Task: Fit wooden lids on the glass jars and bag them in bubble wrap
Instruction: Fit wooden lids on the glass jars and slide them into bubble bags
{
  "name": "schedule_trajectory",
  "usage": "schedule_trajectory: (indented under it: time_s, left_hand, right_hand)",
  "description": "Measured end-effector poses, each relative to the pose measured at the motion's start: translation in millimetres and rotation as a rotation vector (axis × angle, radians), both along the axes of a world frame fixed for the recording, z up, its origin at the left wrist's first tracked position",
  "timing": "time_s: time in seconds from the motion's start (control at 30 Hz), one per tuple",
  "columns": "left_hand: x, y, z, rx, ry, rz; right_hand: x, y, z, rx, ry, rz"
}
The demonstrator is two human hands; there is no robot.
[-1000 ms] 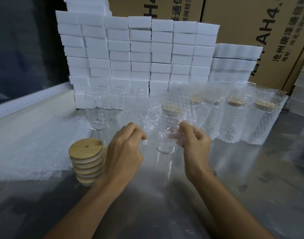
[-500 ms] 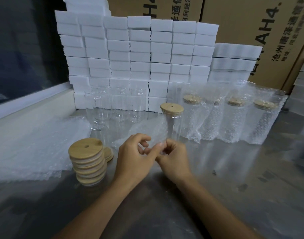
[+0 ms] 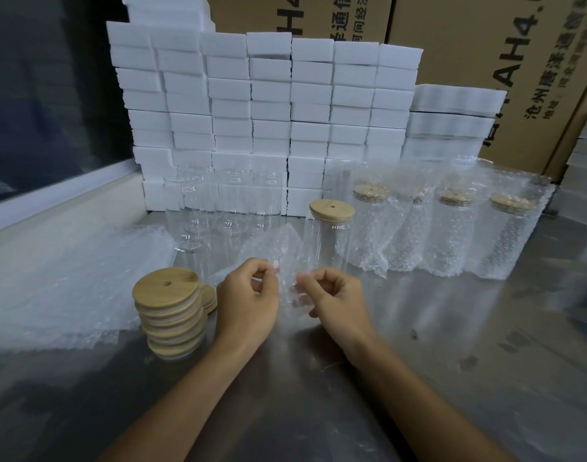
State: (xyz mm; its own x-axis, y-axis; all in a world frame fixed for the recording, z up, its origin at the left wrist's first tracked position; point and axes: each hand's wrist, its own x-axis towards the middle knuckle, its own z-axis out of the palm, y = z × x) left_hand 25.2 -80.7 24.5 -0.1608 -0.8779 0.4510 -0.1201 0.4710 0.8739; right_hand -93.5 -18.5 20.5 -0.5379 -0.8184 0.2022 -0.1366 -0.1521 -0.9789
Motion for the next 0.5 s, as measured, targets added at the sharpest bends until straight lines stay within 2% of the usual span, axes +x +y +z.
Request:
schedule_trajectory:
  time_s: [0.13, 0.2, 0.33, 0.43, 0.5]
  left_hand:
    - [0.1, 6.6, 0.2, 0.077, 0.015, -0.172]
    - [-1.8, 10.4, -2.1, 0.038, -0.022, -0.192]
    - [-3.4, 8.0, -4.8, -0.068, -0.051, -0.052]
    - [1.2, 5.5, -2.9, -0.065, 0.003, 0.011]
    - [4.9, 3.2, -1.8, -0.133, -0.004, 0.053]
  right_hand:
    - [0.7, 0.5, -4.8, -0.028, 0.140, -0.004]
    - [1.2, 0.8, -7.4, -0.037, 0.226, -0.020]
    - [-0.9, -1.2, -8.4, -0.062, 0.220, -0.030]
    - [-5.6, -1.6, -6.8, -0.032, 0.169, -0.089]
    - [-8.1, -0.4, -5.7, -0.036, 0.156, -0.161]
